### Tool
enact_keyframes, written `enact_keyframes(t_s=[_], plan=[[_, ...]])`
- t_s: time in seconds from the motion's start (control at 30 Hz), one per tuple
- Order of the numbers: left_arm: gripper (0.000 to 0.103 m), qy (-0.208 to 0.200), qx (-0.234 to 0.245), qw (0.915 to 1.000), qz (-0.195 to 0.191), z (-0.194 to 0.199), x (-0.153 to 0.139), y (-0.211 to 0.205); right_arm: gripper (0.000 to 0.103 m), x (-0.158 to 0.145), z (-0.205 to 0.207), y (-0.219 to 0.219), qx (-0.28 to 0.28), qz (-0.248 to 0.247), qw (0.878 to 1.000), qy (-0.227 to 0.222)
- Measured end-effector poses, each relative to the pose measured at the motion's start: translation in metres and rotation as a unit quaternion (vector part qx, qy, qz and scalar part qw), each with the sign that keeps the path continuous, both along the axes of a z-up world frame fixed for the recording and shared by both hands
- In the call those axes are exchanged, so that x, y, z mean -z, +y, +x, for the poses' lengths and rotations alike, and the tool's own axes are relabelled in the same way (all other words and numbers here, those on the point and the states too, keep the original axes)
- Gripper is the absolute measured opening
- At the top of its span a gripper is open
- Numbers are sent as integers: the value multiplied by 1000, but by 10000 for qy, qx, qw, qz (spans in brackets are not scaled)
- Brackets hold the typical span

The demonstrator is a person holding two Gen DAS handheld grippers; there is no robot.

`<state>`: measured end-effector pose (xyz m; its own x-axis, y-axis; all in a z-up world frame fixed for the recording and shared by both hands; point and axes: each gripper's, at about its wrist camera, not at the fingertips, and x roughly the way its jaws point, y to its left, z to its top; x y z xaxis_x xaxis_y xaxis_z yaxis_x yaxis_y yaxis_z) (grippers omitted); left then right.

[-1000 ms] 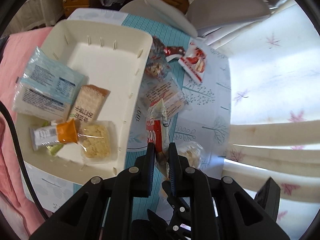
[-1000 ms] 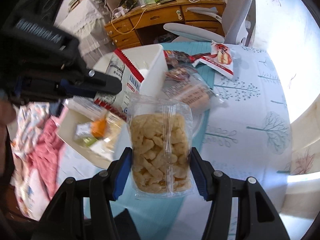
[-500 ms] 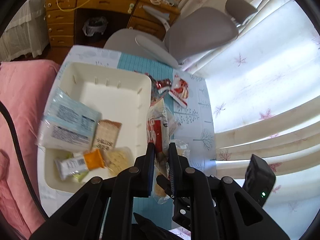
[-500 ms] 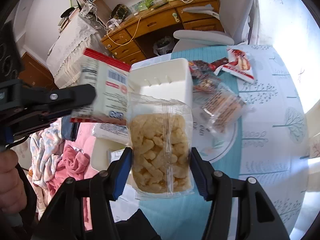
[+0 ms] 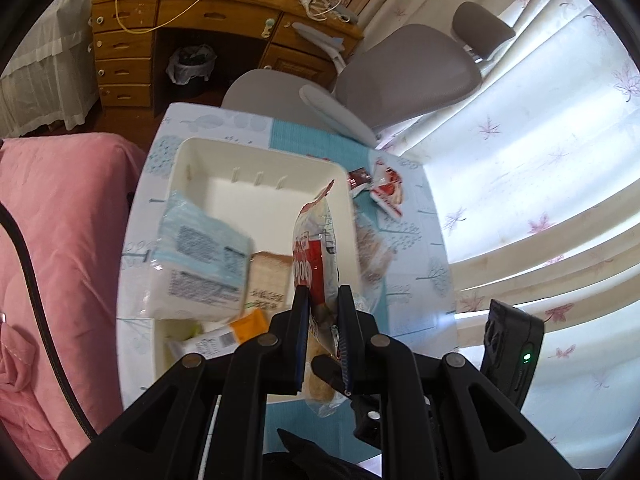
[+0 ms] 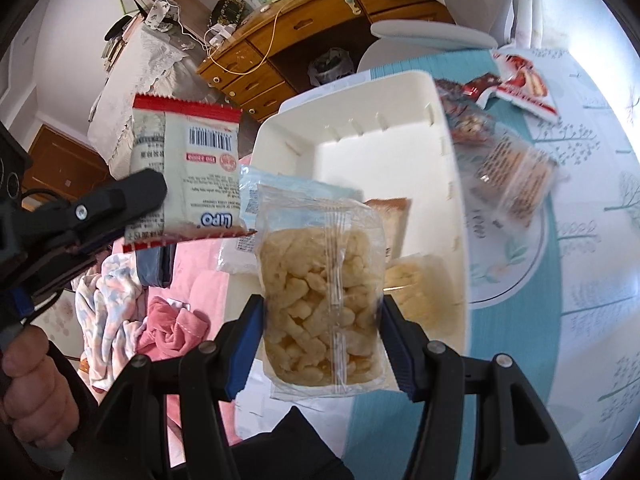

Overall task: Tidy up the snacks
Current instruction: 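Carry the biscuit pack and cracker bag over the tray and release both, then withdraw both open grippers from the tray toward the remaining snacks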

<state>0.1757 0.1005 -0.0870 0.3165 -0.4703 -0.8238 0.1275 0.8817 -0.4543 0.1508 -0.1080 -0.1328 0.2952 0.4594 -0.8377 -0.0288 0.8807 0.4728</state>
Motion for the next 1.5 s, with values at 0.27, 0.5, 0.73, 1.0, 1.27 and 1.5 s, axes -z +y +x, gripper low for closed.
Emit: enact_keyframes(t_s=[0.27,0.5,0.73,1.0,1.27,1.5], plan=[[17,353,-140,9991,212,0,26,31,59,11,-1,23,224,142,9996,100],[60,202,-344,9990,200,-8,24,48,71,11,-6,30,317,118,9994,90],[68,340,-405,9981,321,-18,29,49,79,4,-14,31,241,9,9997,32],[75,405,-349,9982,286,-33,31,31,81,-8,-29,14,230,-193,9995,-70],[77,480,-343,9980,214,-48,33,-5,82,-21,-40,-24,231,-437,9987,-154],[77,428,-272,9985,201,-55,28,-55,82,-36,-41,-76,267,-626,9973,-288]])
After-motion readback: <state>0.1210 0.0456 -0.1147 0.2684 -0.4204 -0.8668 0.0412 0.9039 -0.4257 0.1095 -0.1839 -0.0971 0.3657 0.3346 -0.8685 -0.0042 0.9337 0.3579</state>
